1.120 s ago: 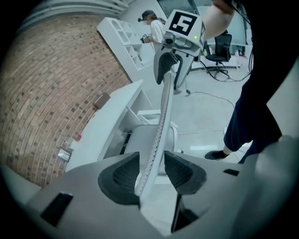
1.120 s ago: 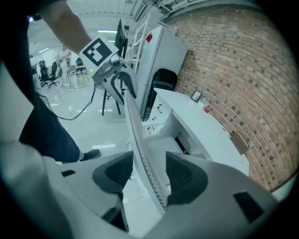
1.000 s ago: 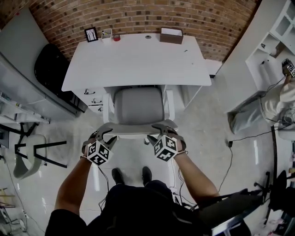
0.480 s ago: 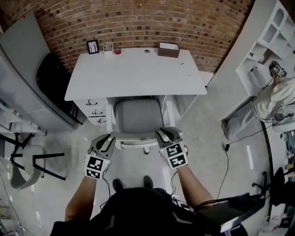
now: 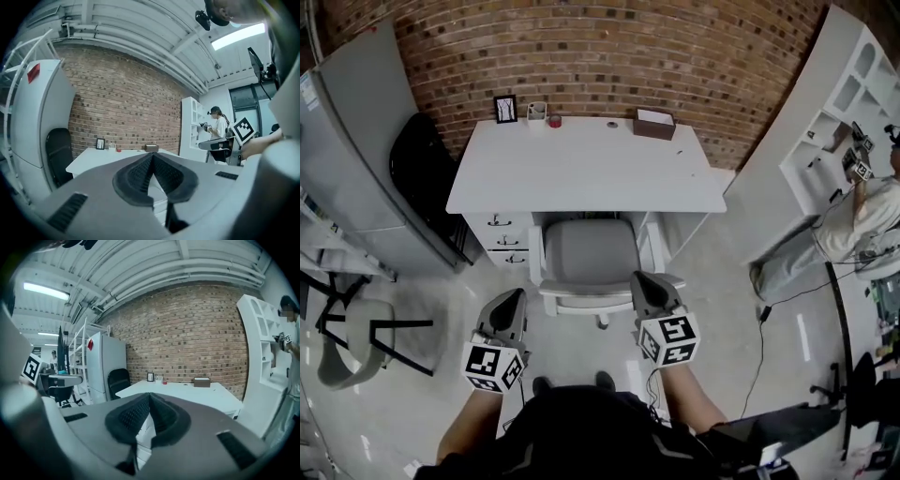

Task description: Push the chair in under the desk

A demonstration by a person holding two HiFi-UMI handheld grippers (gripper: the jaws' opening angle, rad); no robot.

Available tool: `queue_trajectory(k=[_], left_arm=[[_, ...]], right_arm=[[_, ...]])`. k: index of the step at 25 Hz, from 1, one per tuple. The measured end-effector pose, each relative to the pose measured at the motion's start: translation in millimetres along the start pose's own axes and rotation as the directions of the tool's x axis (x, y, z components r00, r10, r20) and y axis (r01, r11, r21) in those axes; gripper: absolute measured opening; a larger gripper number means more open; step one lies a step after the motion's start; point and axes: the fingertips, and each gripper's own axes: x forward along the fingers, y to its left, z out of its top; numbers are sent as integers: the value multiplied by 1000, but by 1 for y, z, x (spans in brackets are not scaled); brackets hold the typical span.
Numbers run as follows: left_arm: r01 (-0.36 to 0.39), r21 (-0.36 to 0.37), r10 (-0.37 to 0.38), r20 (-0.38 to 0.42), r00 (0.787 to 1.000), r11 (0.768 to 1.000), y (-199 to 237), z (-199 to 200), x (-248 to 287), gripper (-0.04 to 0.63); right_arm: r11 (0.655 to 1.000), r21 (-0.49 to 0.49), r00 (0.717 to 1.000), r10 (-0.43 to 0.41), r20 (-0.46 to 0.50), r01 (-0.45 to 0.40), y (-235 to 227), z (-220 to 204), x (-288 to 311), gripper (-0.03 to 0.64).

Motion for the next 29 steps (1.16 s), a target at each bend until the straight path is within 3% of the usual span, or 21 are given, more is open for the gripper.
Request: queue_trajectory(k=[4,29], left_arm=[[-21,3,21,6,1000,1000,5,8,-11,8],[-98,91,94,41,995,991,5,18,-16,8]], right_arm=[[998,-59,1000,-1,9,2,10,8,-1,8],[998,-68,998,24,53,-20,16,24,-12,8]])
